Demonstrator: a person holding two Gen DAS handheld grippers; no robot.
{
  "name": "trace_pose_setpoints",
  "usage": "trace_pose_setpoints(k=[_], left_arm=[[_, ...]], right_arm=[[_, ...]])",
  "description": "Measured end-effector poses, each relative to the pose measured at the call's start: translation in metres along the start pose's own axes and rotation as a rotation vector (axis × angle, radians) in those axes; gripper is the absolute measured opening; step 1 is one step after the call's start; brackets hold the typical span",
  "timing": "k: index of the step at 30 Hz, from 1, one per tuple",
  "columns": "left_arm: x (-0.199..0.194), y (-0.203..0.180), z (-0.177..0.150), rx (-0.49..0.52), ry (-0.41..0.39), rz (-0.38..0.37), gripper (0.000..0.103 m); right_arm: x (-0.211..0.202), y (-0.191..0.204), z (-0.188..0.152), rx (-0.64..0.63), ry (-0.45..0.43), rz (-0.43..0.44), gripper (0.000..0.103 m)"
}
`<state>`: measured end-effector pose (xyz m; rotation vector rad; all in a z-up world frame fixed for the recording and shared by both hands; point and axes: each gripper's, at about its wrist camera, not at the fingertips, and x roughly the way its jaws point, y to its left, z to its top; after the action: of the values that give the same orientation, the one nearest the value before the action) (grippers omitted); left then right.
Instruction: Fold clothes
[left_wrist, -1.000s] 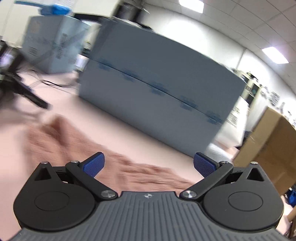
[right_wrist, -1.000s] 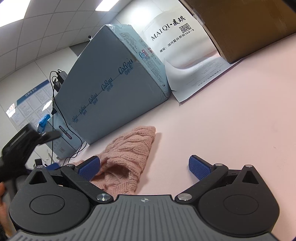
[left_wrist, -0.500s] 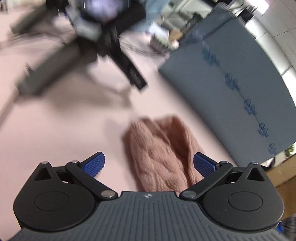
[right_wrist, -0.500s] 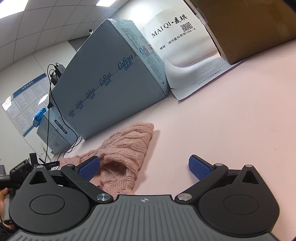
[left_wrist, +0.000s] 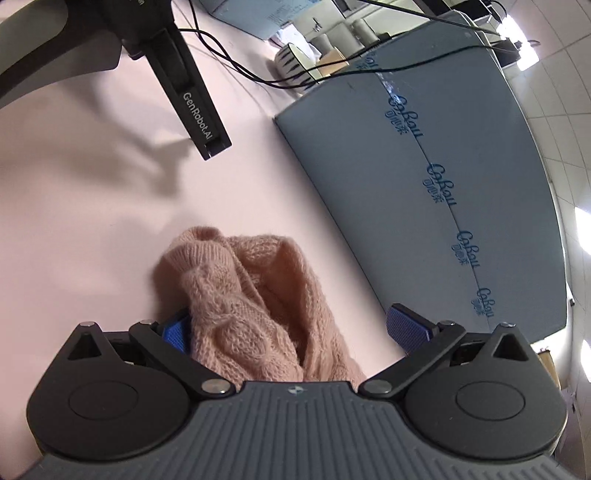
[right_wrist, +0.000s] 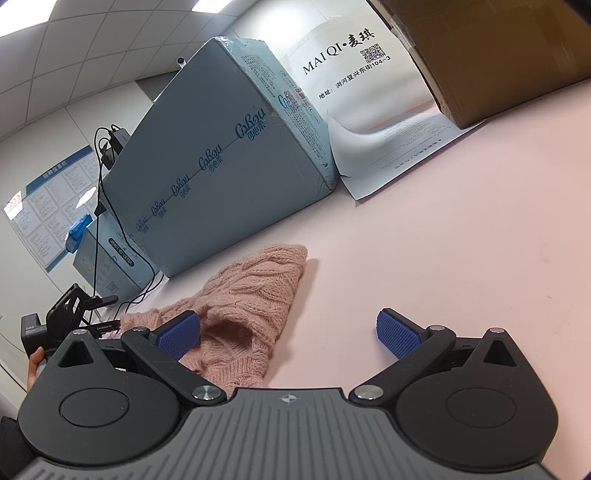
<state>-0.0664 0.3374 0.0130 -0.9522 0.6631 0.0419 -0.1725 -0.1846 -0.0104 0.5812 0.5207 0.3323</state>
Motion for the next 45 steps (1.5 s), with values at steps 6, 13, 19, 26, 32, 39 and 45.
trace_pose_setpoints(k=[6,13,19,26,32,39,45], left_arm=[[0.001,-0.008,-0.008,0.107,-0.023,0.127,0.022],[-0.022,-0.034,-0.025,0.291,-0.151,0.166,0.011],[-0.051,-0.074,-0.051,0.475,-0.261,0.113,0.011],[-0.062,-0.123,-0.083,0.621,-0.292,0.004,0.011],[-0.071,-0.144,-0.131,0.780,-0.213,-0.155,0.011],[-0.076,-0.154,-0.191,0.876,-0.070,-0.335,0.011],[-0.068,-0.150,-0.234,1.007,0.044,-0.353,0.011]], right_arm=[[-0.001,0.000,0.000,-0.001,0.001,0.000,0.103],[-0.001,0.000,0.000,-0.001,0.000,-0.002,0.103],[-0.001,0.001,0.000,0.000,-0.001,-0.002,0.103],[-0.002,0.001,0.000,0.005,-0.003,0.001,0.103],[-0.010,-0.007,0.003,0.054,-0.036,0.005,0.103],[-0.016,-0.016,0.008,0.098,-0.094,-0.068,0.103],[-0.023,-0.032,0.018,0.160,-0.160,-0.146,0.103]])
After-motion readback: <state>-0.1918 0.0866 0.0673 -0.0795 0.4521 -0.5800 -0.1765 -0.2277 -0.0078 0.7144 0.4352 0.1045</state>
